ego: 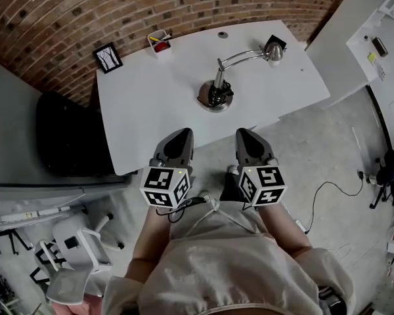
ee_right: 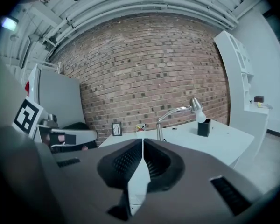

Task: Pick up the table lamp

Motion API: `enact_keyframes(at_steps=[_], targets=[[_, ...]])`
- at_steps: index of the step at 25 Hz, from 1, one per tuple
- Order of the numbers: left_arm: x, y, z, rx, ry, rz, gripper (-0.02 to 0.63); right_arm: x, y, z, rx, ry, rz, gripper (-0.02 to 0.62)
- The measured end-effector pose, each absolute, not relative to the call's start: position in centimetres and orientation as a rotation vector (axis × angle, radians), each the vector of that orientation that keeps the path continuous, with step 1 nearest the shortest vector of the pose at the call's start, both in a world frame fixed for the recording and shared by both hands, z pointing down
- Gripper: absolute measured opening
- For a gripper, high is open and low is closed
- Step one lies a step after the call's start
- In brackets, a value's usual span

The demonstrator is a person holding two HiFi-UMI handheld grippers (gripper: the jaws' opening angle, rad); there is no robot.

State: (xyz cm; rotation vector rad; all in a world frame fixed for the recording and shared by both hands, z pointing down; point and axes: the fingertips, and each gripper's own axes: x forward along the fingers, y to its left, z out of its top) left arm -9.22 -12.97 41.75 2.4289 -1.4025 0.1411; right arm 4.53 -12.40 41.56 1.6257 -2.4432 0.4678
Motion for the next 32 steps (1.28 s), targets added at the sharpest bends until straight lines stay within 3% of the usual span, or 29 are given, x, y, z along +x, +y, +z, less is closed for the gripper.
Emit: enact_keyframes(at_steps=[21, 30, 32], targets=[[-5.8, -26.7, 45.2, 2.078, -1.735, 0.157, 0.02, 7.8, -30.1, 47.0, 1.102, -2.534, 0.493, 0.029], [-5.7, -27.6, 48.0, 1.962, -1.749, 0.15, 0.02, 5.1, -31.5, 49.5, 0.871, -2.576, 0.429, 0.031], [-6.0, -27.8, 48.6, 1.947, -1.739, 0.161, 0.02, 4.3, -31.9, 49.5, 0.861, -2.588, 0.415, 0.055]])
